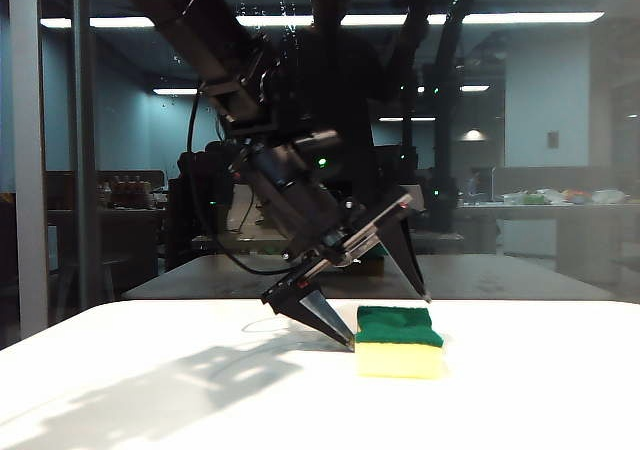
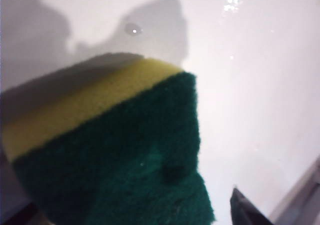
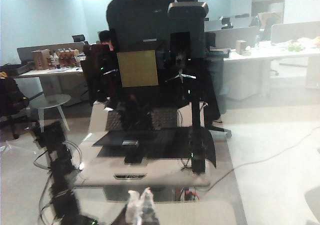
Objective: Reach upward to find where there is water on the glass, pick up the sponge from the table, dry the water, and finally place the sponge back on the table.
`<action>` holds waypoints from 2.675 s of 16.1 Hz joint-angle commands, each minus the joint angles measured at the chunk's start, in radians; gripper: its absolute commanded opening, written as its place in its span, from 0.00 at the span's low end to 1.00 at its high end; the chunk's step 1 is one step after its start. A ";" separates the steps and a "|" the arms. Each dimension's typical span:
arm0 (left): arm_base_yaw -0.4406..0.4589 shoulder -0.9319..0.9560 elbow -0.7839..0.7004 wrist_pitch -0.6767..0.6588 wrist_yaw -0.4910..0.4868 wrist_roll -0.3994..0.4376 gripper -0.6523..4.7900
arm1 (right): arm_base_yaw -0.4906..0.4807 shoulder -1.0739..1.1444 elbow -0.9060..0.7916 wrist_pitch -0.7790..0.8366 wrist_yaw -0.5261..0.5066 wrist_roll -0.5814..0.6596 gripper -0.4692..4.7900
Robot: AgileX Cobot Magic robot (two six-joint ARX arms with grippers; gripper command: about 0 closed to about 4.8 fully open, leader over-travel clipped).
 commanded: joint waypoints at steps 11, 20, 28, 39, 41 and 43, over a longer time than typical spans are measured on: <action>-0.036 0.019 -0.011 -0.098 -0.290 -0.005 0.11 | 0.000 -0.005 0.004 -0.009 0.000 -0.004 0.09; -0.033 -0.166 -0.005 -0.012 -0.224 0.040 0.11 | 0.000 -0.003 0.004 -0.005 0.000 -0.004 0.09; -0.031 -0.547 -0.005 0.276 -0.243 0.082 0.11 | 0.000 -0.003 0.004 -0.005 0.000 -0.004 0.09; 0.081 -0.674 0.270 0.516 -0.410 0.340 0.11 | 0.000 -0.005 0.004 -0.005 -0.074 -0.003 0.09; 0.130 -0.671 0.276 0.621 -0.407 0.340 0.11 | 0.000 -0.006 0.004 -0.006 -0.079 -0.003 0.09; 0.180 -0.665 0.276 0.673 -0.407 0.340 0.11 | 0.000 -0.006 0.004 -0.006 -0.126 -0.003 0.09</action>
